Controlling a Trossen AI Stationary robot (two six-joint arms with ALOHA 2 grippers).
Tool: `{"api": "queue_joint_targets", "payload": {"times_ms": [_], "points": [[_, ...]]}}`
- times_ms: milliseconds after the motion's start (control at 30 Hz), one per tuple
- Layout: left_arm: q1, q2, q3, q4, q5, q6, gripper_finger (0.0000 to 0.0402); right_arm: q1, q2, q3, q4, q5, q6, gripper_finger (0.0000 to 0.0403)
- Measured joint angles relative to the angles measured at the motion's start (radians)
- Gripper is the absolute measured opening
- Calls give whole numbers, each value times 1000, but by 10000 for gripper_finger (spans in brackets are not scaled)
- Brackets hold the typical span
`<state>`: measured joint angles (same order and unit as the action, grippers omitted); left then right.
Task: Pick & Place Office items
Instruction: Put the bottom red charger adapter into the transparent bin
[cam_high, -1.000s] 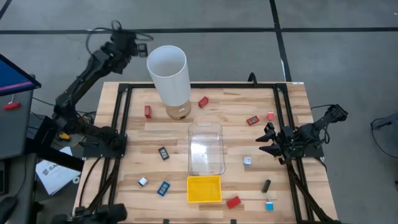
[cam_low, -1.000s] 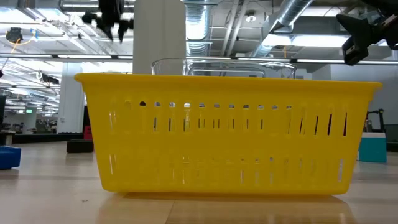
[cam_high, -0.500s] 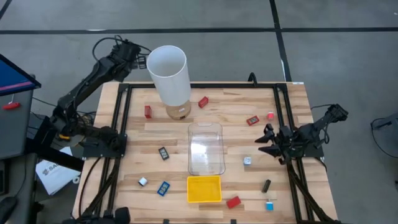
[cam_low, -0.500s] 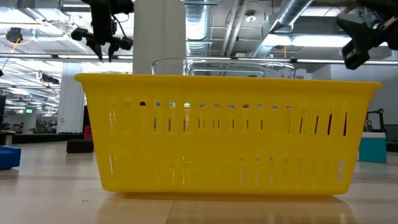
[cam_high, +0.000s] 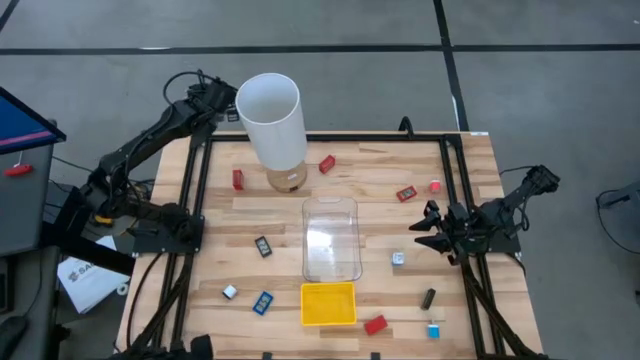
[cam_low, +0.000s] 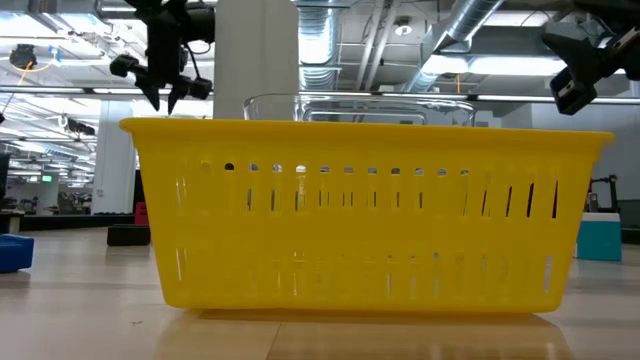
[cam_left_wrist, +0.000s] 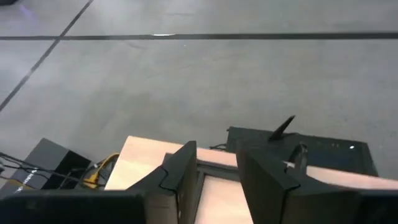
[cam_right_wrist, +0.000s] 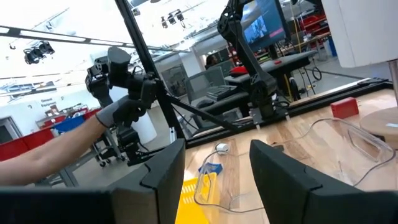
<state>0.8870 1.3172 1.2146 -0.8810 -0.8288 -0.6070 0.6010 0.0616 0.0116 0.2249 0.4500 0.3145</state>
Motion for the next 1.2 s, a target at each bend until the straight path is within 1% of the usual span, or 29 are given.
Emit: {"api": "queue_joint_targets", "payload": {"times_ms": [100,233,600,700,833,933,1100,1200], "points": [[-12,0,-25,-20,-2,-2,96,0,0,0,0,1,0,175],[-32,0,-63,-55,-4,4,99,0,0,0,0,0,1,175],[-89,0,-182,-184,-73,-13,148,0,0,0,0,2,12,175],[-101,0,-205,-211,-100,-45,153,0,0,0,1,5,12,175],[-74,-9,-235,-342,-134,-188,154,0,0,0,1,23,19,175],[-48,-48,-285,-407,-146,-237,154,0,0,0,1,23,19,175],[-46,-170,-413,-398,-109,-248,154,0,0,0,1,25,19,175],[-65,-245,-407,-350,-58,-233,154,0,0,0,2,29,19,175]]}}
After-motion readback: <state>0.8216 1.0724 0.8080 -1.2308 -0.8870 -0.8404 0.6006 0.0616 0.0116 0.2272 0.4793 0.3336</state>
